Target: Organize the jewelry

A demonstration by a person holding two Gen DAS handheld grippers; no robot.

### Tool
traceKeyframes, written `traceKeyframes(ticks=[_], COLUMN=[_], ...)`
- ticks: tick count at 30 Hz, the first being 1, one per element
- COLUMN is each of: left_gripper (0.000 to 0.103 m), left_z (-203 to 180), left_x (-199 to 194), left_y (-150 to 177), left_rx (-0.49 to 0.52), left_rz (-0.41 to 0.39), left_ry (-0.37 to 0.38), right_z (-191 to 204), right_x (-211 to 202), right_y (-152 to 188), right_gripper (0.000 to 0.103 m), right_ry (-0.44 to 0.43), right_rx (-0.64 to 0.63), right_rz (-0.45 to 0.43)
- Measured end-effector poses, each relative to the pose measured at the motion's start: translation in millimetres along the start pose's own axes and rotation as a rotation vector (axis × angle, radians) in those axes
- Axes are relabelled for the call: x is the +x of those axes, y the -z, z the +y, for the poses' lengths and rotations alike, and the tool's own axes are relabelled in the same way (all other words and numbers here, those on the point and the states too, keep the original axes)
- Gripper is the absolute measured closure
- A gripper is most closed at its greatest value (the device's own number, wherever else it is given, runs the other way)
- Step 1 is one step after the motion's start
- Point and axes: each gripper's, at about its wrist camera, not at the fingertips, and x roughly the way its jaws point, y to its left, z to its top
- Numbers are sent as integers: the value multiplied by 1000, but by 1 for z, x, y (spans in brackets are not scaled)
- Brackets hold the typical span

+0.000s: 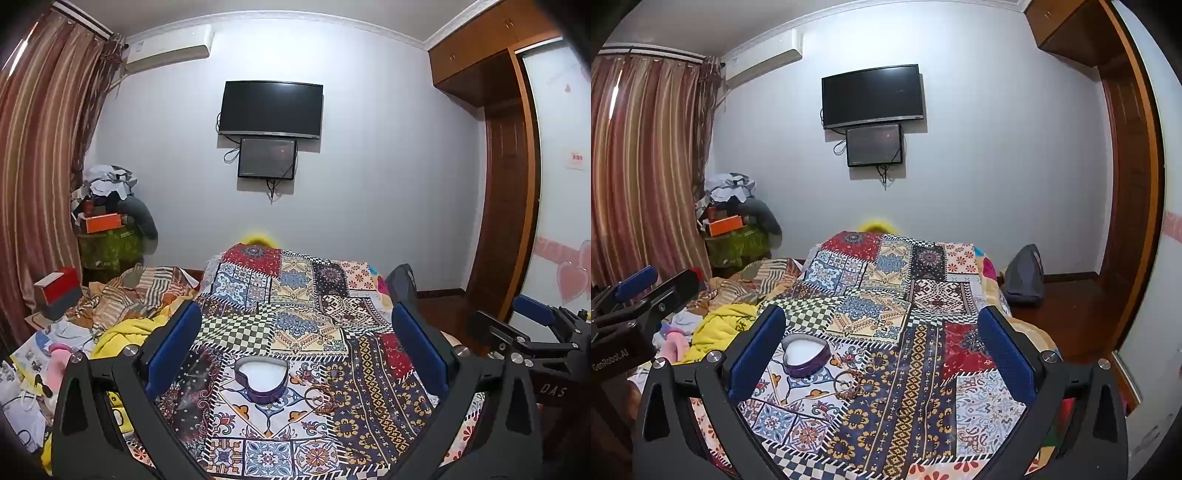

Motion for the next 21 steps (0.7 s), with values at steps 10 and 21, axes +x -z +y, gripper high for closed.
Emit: traceKeyframes(ticks=[10,21], left_gripper=[0,0], left_z=[-3,0], left_x=[3,3], left_y=[0,0], left_rx=[3,-6], left_rz=[7,2], left_ry=[-6,-9], right_z=[-2,2], right_x=[0,1], right_y=[1,2], right_gripper=[0,0], right_ry=[-4,-5], right_rx=[2,-5], right_rz=[1,4])
